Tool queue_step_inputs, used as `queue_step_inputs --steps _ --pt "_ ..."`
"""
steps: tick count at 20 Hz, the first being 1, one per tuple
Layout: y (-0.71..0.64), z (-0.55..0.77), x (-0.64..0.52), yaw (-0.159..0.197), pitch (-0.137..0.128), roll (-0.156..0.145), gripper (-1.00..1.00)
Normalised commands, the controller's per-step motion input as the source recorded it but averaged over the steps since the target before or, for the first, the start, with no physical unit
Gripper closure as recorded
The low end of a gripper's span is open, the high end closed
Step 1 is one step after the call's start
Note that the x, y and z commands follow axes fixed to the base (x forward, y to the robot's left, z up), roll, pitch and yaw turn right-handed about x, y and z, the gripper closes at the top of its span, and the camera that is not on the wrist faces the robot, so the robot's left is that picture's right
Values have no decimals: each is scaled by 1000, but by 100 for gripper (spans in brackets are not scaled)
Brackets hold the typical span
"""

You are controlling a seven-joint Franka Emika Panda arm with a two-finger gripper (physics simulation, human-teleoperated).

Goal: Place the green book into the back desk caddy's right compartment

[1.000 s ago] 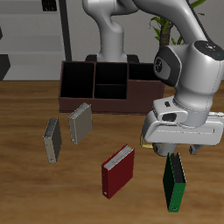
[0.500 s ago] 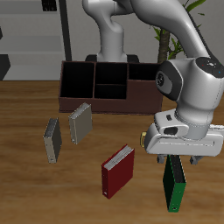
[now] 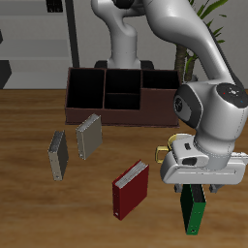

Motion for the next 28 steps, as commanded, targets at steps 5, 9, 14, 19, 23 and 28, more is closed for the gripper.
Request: queue_step_inputs --steps 5,9,14,19,23,28 --pt "-61 -139 -3 5 25 7 100" --pt "-73 -1 -9 -13 2 -1 100" --pt "-51 61 -24 -8 -7 0 100" --pt "-1 178 -20 -6 -18 0 100" --pt "91 434 -141 -1 -50 12 100" --pt "2 638 -230 -4 -53 0 100"
